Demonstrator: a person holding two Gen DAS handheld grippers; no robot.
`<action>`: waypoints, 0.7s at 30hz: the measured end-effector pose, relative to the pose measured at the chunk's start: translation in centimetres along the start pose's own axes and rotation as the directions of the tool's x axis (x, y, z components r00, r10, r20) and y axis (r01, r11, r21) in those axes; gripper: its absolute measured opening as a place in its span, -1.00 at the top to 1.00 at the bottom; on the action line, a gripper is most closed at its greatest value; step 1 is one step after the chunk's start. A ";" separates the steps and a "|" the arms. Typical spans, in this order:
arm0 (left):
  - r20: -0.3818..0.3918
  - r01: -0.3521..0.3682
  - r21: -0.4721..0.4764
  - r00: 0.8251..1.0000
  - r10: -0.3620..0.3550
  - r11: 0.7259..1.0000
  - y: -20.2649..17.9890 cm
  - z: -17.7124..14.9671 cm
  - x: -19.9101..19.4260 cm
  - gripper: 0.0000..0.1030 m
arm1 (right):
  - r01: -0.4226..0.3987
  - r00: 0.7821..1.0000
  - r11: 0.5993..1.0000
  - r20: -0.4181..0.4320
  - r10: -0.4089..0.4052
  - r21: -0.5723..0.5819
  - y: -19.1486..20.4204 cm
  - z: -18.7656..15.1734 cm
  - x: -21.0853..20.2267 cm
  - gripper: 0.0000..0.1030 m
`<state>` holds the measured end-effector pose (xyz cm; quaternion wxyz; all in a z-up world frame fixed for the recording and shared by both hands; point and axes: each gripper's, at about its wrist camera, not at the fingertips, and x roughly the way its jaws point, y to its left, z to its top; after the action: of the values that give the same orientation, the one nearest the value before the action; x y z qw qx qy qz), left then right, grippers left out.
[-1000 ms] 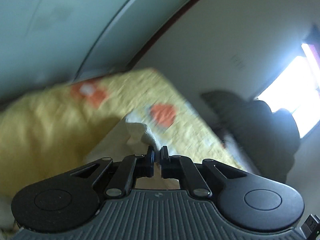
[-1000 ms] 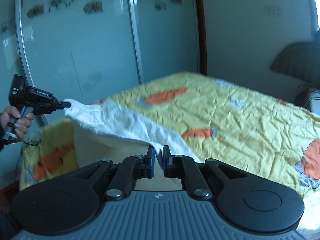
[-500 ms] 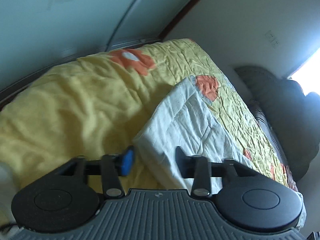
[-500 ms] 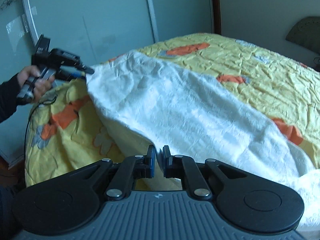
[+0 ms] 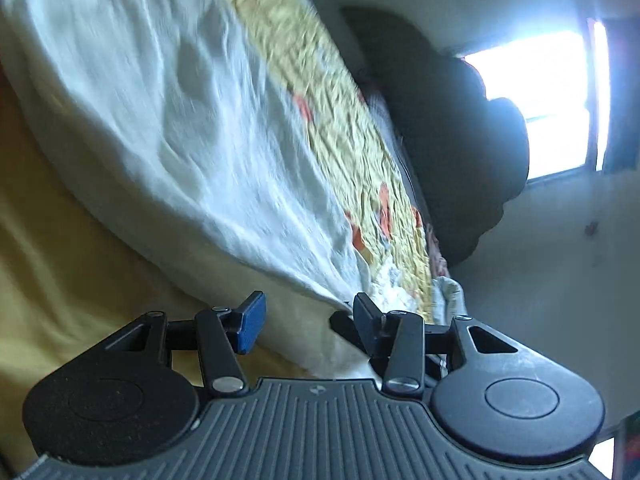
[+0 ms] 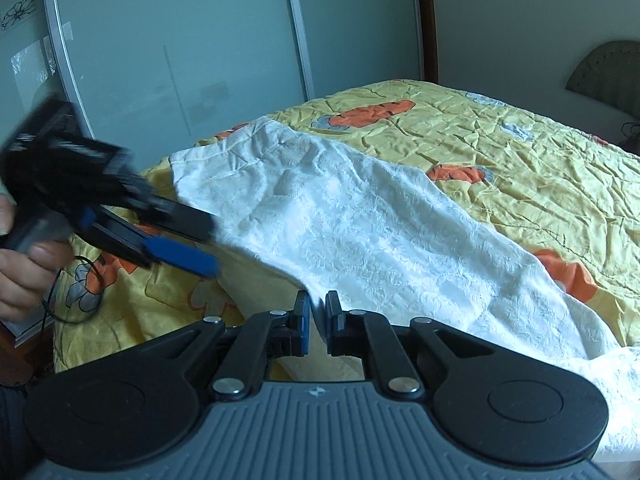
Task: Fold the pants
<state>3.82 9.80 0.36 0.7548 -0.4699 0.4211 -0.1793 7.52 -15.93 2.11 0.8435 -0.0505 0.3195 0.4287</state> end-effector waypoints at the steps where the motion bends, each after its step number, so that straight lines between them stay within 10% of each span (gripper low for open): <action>1: -0.012 -0.007 -0.016 1.000 0.007 1.000 0.1 0.2 0.7 0.01 | 0.000 1.000 1.000 0.003 0.000 0.000 0.1 -0.1 -0.1 0.86; 6: 0.041 -0.082 -0.047 0.996 0.084 0.996 0.9 0.6 1.3 0.02 | 0.000 1.000 1.000 -0.004 0.000 -0.010 0.3 -0.8 0.1 0.86; 9: 0.082 -0.213 -0.016 0.973 0.213 0.977 1.3 1.3 2.0 0.86 | -0.006 1.000 1.000 -0.013 0.006 0.005 0.3 -1.4 0.6 0.85; 15: 0.112 -0.274 0.111 0.958 0.262 0.955 1.8 0.2 2.7 0.88 | -0.022 1.000 0.991 -0.017 0.024 0.135 -1.6 -1.9 0.1 0.80; 18: 0.135 -0.261 0.158 0.961 0.241 0.952 2.1 -0.1 2.6 0.76 | 0.102 0.992 0.973 0.047 -0.114 0.205 -5.1 -0.8 -3.0 0.80; 21: 0.145 -0.212 0.148 0.971 0.191 0.966 3.3 -0.4 2.0 0.76 | 0.315 0.939 0.890 0.030 -0.344 0.330 -11.3 1.1 -5.4 0.70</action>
<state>4.24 9.81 -3.48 0.8307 -0.3722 0.4007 -0.1044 14.24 -26.39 3.99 0.9141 0.0524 0.3342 0.2236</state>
